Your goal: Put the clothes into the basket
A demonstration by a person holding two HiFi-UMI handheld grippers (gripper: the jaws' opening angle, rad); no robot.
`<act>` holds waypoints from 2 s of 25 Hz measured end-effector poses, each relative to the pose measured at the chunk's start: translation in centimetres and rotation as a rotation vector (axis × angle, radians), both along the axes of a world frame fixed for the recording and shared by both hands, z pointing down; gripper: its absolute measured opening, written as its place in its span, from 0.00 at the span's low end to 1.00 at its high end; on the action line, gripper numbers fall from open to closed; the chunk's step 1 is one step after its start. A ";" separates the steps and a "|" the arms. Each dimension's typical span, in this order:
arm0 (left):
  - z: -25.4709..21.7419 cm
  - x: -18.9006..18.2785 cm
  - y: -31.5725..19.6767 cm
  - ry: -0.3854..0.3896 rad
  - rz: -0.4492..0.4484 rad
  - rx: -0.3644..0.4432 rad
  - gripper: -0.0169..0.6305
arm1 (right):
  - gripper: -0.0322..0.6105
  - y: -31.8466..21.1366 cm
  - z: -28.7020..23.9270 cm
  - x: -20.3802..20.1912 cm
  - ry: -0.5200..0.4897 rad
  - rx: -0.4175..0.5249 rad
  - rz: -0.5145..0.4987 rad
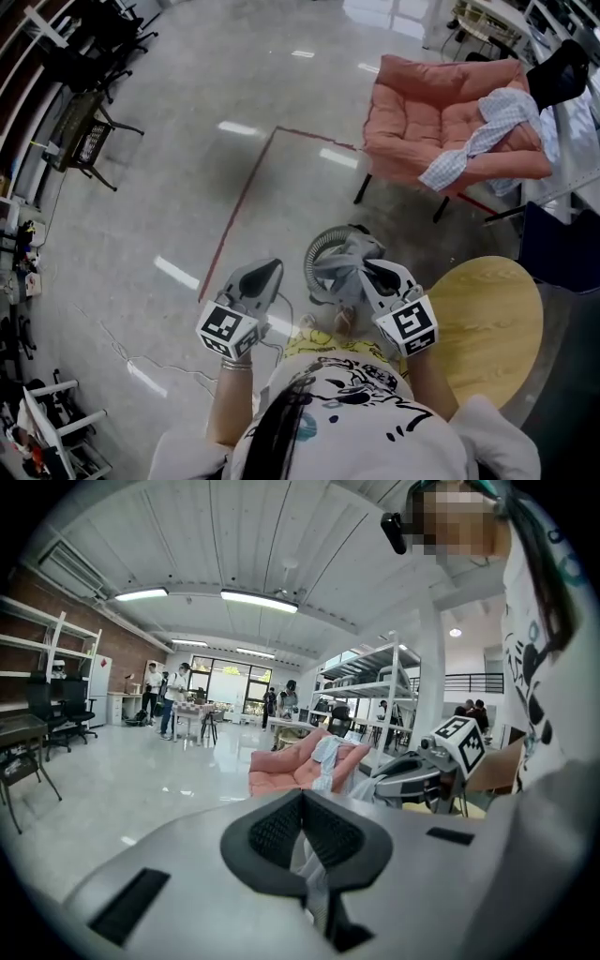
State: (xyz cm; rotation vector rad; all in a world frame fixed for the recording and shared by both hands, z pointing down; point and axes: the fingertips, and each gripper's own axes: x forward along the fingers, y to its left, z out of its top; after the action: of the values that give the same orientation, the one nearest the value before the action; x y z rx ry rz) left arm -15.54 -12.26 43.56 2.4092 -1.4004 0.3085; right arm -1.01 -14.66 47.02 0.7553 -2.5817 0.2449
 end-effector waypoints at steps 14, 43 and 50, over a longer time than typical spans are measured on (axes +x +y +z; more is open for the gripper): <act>5.6 1.4 -3.2 0.033 0.109 -0.115 0.05 | 0.13 -2.4 5.4 -0.2 0.052 -0.058 0.027; 21.1 1.0 -3.3 0.138 0.052 -0.214 0.05 | 0.13 -3.1 22.7 -1.9 0.116 -0.116 0.058; 26.8 1.5 -3.0 0.149 0.031 -0.244 0.05 | 0.13 -3.4 27.7 -1.1 0.089 -0.161 0.135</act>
State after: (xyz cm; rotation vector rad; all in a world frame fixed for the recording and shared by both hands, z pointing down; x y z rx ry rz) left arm -14.09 -15.31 70.32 2.2078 -1.1879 0.2826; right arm -2.13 -18.04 74.69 0.8620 -2.3972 0.4445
